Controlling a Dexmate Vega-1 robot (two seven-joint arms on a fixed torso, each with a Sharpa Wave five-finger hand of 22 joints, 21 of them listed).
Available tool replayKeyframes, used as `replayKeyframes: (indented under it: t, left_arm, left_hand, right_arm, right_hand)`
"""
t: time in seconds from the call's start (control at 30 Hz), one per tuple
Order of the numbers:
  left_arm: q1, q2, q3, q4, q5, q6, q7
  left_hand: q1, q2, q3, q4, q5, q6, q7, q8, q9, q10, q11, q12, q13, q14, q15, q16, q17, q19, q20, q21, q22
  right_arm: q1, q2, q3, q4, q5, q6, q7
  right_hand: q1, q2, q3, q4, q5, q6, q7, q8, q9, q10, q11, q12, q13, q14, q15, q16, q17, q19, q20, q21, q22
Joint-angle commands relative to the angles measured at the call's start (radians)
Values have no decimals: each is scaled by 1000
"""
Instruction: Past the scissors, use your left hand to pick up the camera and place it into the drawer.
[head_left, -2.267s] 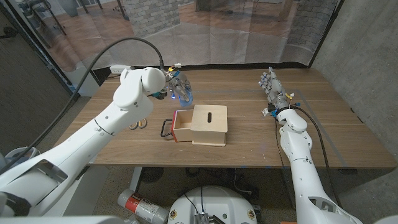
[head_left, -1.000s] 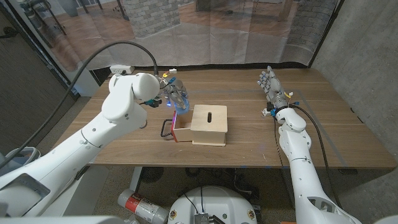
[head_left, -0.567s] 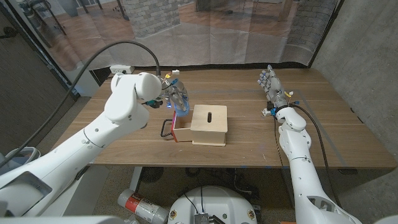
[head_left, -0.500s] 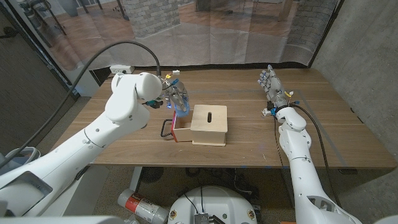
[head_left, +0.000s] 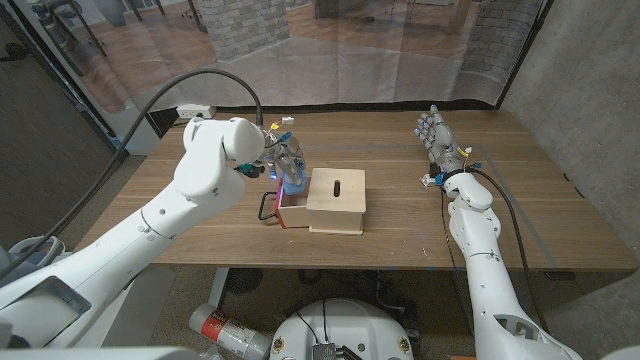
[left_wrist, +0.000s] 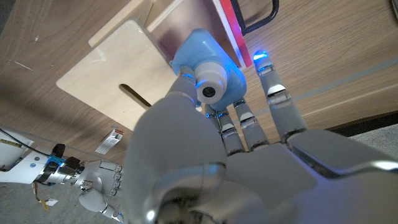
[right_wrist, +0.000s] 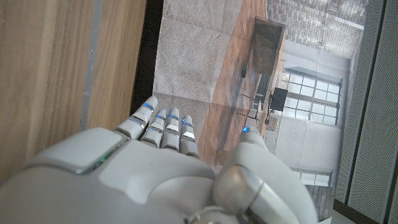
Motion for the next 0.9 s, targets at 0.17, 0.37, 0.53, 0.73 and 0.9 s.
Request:
replayKeyframes:
  t: [0.17,0.37,0.53,0.73,0.9]
  left_arm:
    - [11,-20,-1,5,62,-11,-72]
    - [19,-30,-6,13,92,-23,-82]
    - [26,-42,-15,22,99,-38,-84]
    - [29,-57,-21,33,108,-52,-88]
    - [31,-68,-22,38,121,-58,-96]
  left_hand:
    - [-1,8,9,-2,7,13,0,-2,2,4,-8,-3,5,7,5,4,4,-5,4,-5,5]
    - [-1,8,10,-2,7,12,-2,-4,2,3,-4,-5,6,6,6,2,5,-11,7,-8,5]
    - [0,9,11,-3,7,13,-4,-4,2,3,-4,-7,7,3,5,0,5,-14,7,-10,5]
    - [-2,8,11,-2,7,15,-4,-5,2,3,-9,-9,9,-1,6,-3,5,-24,9,-16,6]
    - [-4,8,11,-1,7,14,-7,-7,2,5,-10,-10,10,-10,7,-8,5,-38,11,-22,6]
  right_arm:
    - [-5,-2,-1,-5,-3,-6,1]
    - [-8,-3,-2,-6,-7,-9,0]
    - [-10,-4,-2,-8,-9,-11,0]
    - [-9,-6,-1,-8,-10,-12,0]
    - [-7,-9,2,-3,-9,-12,4]
  right_hand:
    - [-2,9,0,-6,-1,10,-1,2,5,9,2,2,6,7,-1,-2,3,11,-6,-4,3]
    - [-2,10,0,-7,-1,10,-1,2,5,9,1,2,6,7,-1,-2,3,12,-7,-6,3]
    - [-2,10,0,-8,-1,11,-1,2,5,10,2,2,6,7,-3,-2,3,14,-8,-7,3]
    - [-2,11,0,-8,-1,11,-1,2,5,10,1,2,6,7,-1,-2,3,15,-8,-9,3]
    - [-1,11,0,-9,-1,11,-1,2,5,10,0,2,6,8,-2,-2,3,16,-9,-10,3]
